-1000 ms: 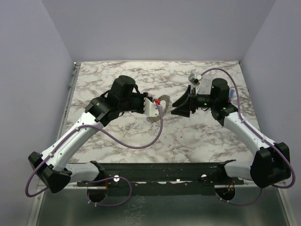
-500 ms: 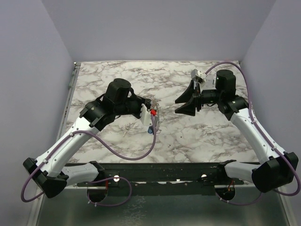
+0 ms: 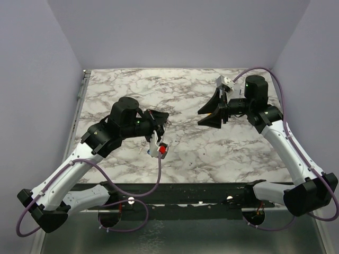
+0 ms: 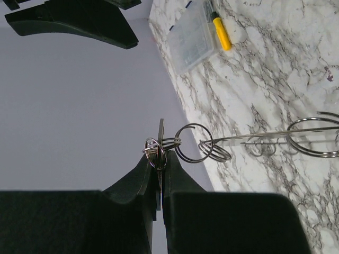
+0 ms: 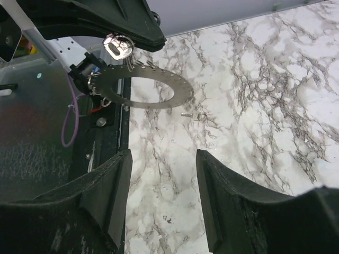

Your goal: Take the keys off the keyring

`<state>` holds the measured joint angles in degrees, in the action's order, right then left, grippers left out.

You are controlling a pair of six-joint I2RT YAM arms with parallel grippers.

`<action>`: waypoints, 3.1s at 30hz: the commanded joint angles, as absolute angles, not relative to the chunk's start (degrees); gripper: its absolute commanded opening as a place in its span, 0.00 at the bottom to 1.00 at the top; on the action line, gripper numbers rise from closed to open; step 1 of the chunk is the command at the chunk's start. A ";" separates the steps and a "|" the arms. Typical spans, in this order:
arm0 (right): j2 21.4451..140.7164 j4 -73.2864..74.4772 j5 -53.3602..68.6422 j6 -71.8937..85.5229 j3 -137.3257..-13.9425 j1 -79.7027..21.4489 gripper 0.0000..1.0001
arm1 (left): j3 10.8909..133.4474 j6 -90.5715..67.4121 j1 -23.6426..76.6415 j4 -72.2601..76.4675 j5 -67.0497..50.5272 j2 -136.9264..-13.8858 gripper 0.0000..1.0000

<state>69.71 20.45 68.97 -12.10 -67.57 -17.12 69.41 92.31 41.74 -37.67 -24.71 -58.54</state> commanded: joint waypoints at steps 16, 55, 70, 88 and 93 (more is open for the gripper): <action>69.77 21.75 70.31 -11.69 -70.25 -16.96 0.58 | 56.29 131.91 42.13 -25.48 -31.92 -50.42 0.00; 68.69 15.66 65.28 -7.26 -64.85 -23.29 0.57 | 62.12 123.37 42.99 -22.01 -27.29 -57.83 0.00; 69.24 15.99 57.27 -5.34 -66.75 -27.69 0.60 | 64.76 118.39 43.31 -23.54 -22.63 -60.18 0.00; 76.14 11.75 52.64 -8.29 -70.28 -35.41 0.55 | 66.09 115.49 43.88 -24.01 -22.28 -60.41 0.00; 76.13 11.36 53.66 -8.34 -70.86 -35.45 0.48 | 65.84 115.23 43.90 -24.39 -22.07 -59.91 0.00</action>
<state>75.88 13.17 53.87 -7.57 -68.38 -35.18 64.27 115.96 43.59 -24.45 -22.55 -60.99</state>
